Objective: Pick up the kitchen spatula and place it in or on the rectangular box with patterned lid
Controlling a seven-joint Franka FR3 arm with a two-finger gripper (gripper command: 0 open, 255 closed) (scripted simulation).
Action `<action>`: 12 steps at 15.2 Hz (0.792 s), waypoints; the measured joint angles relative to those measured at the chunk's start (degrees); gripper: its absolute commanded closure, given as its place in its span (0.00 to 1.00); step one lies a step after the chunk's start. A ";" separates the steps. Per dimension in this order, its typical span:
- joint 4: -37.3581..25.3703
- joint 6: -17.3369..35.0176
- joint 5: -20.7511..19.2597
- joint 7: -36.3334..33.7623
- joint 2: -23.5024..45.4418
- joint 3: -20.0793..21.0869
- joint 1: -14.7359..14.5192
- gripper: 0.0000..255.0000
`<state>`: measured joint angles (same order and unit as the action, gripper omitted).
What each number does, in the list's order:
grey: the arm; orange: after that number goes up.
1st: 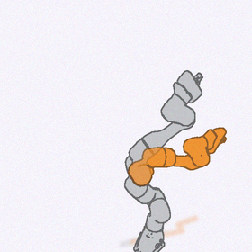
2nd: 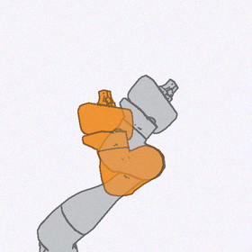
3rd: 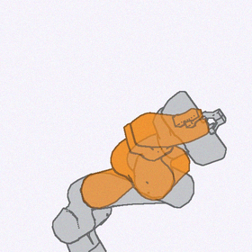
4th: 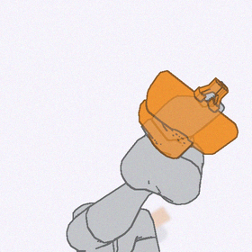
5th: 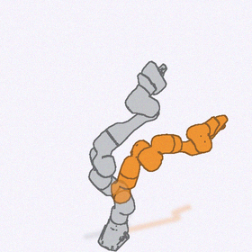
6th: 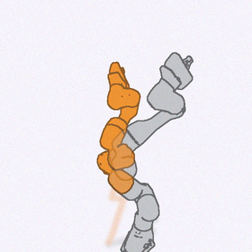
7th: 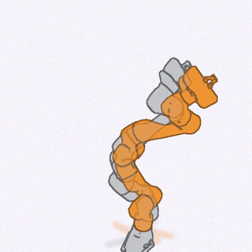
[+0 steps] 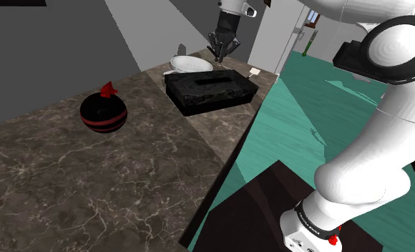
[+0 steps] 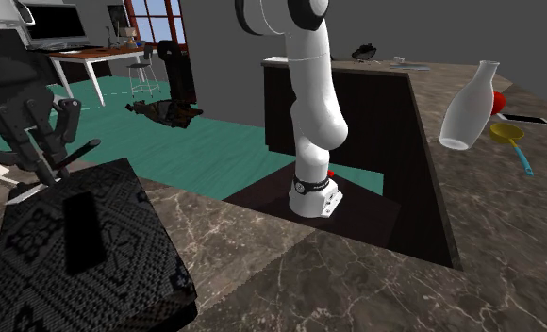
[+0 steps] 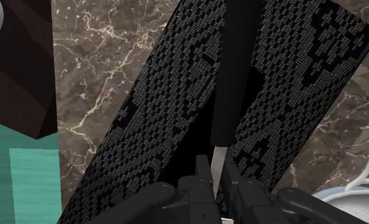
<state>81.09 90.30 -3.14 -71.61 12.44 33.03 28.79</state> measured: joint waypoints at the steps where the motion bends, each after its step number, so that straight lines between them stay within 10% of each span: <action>1: 1.14 0.86 0.18 0.23 -0.32 -0.06 0.23 1.00; 12: 11.15 9.73 0.85 0.92 -1.62 -0.32 1.11 1.00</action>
<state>92.24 100.03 -2.29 -70.69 10.82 32.71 29.90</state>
